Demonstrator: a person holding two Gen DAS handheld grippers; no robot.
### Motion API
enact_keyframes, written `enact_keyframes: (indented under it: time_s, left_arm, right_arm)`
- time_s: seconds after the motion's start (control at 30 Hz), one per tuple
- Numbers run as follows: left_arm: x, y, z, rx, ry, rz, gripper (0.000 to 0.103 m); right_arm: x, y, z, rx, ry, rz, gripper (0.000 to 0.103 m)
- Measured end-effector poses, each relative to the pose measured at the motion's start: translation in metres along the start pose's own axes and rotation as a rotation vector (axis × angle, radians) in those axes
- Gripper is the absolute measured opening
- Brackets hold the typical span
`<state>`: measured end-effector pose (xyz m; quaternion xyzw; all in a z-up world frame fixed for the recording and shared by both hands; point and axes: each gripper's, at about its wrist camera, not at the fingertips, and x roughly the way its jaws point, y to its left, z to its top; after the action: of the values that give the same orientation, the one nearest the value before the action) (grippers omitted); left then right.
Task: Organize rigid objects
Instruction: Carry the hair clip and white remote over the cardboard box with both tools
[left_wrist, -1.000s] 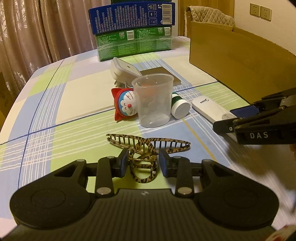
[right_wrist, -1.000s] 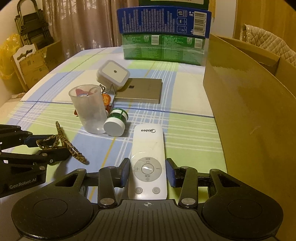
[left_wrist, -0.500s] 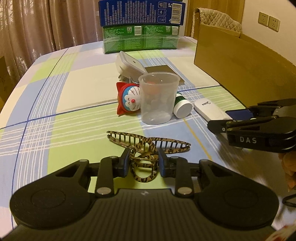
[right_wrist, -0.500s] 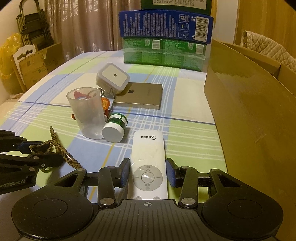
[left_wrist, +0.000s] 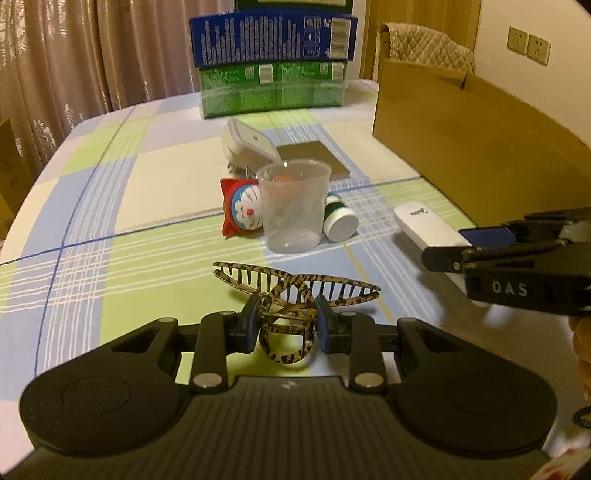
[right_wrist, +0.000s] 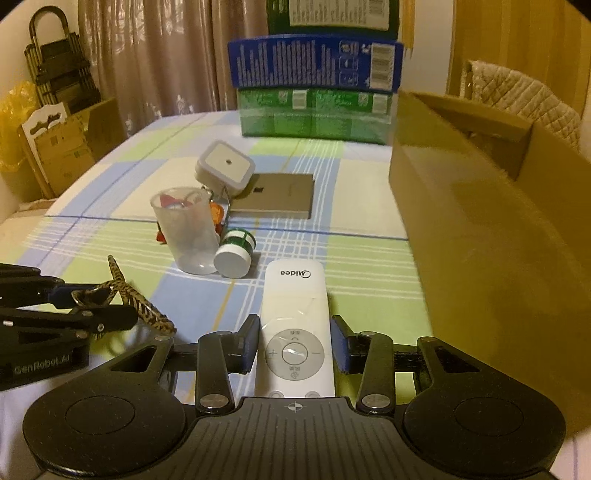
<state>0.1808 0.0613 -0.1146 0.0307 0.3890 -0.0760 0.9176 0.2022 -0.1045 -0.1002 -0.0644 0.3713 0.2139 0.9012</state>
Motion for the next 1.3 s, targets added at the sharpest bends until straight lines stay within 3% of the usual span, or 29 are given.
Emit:
enact_keyframes:
  time_s: [0.4,0.77,1.3]
  left_arm:
    - [-0.081,-0.027,0.025,-0.077,-0.069,0.007,0.025]
    - [-0.142,-0.074,0.039,-0.069,-0.13,-0.033,0.025]
    - [-0.148,-0.142,0.072,0.023,-0.163,-0.13,0.025]
  right_arm:
    - [-0.092,-0.003,0.018,0.038,-0.099,0.017,0.037]
    - [-0.167,-0.02,0.025,0.041,-0.17,-0.007,0.037]
    - [-0.214,-0.107,0.02,0.126,-0.191,-0.151,0.037]
